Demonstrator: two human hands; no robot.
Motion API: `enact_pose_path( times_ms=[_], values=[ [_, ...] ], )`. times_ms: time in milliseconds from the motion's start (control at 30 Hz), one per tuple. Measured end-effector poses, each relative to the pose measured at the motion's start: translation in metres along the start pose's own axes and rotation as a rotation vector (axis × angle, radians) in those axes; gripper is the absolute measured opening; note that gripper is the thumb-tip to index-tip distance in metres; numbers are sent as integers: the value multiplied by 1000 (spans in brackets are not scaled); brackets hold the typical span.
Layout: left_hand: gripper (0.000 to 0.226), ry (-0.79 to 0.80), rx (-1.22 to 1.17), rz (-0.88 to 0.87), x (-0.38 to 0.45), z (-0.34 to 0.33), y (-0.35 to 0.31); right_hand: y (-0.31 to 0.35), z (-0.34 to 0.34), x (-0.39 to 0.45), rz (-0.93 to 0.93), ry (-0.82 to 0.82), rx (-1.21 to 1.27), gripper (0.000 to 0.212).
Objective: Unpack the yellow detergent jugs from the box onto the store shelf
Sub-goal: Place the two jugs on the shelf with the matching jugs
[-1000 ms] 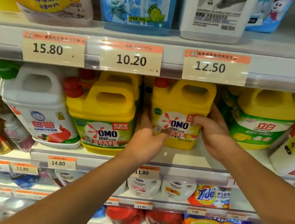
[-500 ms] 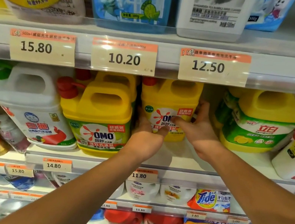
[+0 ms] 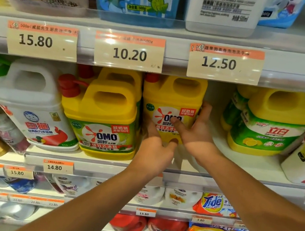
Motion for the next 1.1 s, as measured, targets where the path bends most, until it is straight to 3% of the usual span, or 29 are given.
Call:
enact_pose_path(
  times_ms=[300,467,533,633,700,833,1100],
  values=[
    [74,-57,-10,-24,0,7,0,-4,-4,-6,-49,25,27,90],
    [73,-74,-29,-23,-5,17,7,-2,12,-27,-114,-167,-118,104],
    [65,-69,-33,-43,-8,20,11,8,18,-41,-78,-226,-190,89],
    [51,-56,4,-83,-17,25,19,27,23,-66,-3,-283,-227,44],
    [35,-51,51,-153,-23,27,27,37,13,-86,59,-193,-167,15],
    [18,8,156,-238,-33,31,59,29,-29,-134,35,106,-176,28],
    [16,13,322,-51,-30,81,202,-38,-123,-220,-234,314,-217,27]
  ],
)
Point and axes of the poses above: each hand's wrist, its own x-axis towards the middle knuckle, its own z-axis out of the back of the hand, y = z × x, the point moved 7 cm from there along x, towards the middle knuckle, and after that the axes turned 11 degrees about z, right-handed, at the moved point
